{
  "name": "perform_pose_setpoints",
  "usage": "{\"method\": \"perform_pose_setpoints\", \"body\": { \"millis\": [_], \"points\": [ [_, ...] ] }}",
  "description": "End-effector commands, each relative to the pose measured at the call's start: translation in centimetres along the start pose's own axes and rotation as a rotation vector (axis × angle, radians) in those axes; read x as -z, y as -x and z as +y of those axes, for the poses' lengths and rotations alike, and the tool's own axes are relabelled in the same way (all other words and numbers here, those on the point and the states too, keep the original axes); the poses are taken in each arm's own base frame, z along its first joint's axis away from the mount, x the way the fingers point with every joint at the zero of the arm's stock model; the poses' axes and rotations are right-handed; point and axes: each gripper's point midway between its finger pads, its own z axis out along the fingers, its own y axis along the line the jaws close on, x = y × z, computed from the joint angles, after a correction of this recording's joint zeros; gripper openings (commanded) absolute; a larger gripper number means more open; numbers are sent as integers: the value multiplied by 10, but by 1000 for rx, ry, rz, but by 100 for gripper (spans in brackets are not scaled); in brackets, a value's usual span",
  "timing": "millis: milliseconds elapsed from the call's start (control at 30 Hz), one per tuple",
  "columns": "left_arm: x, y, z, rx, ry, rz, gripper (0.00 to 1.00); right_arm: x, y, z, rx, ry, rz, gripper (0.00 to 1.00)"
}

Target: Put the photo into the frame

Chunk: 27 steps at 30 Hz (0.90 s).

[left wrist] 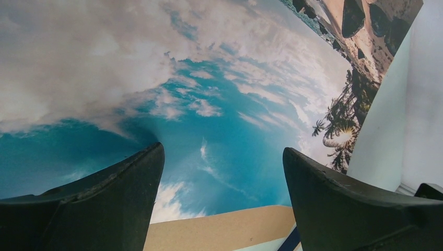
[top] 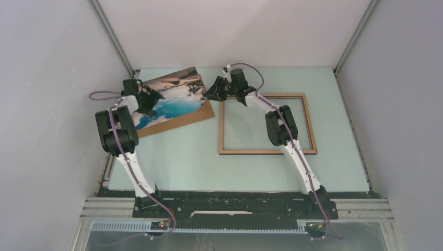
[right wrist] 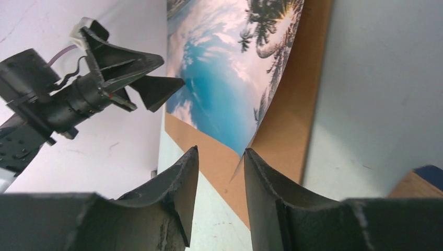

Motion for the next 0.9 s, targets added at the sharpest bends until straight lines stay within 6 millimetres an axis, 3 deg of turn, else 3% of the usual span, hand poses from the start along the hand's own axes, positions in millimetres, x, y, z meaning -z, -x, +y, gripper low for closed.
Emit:
{"method": "perform_pose_setpoints", "body": {
  "millis": [0, 167, 367, 533, 633, 867],
  "points": [
    [-1, -6, 14, 16, 55, 34, 94, -1, -1, 29, 16, 101, 9, 44],
    [-2, -6, 13, 16, 53, 36, 94, -2, 1, 10, -77, 7, -20, 40],
    [-1, -3, 11, 11, 46, 31, 95, -10, -3, 11, -87, -43, -28, 37],
    [7, 1, 2, -18, 10, 20, 95, -11, 2, 12, -82, -46, -47, 21],
    [20, 6, -13, -58, -45, -14, 96, -8, 8, 20, -62, -32, -50, 10],
    [69, 6, -63, -203, -128, -113, 99, 16, 25, 61, 6, -5, -79, 0]
  ]
}}
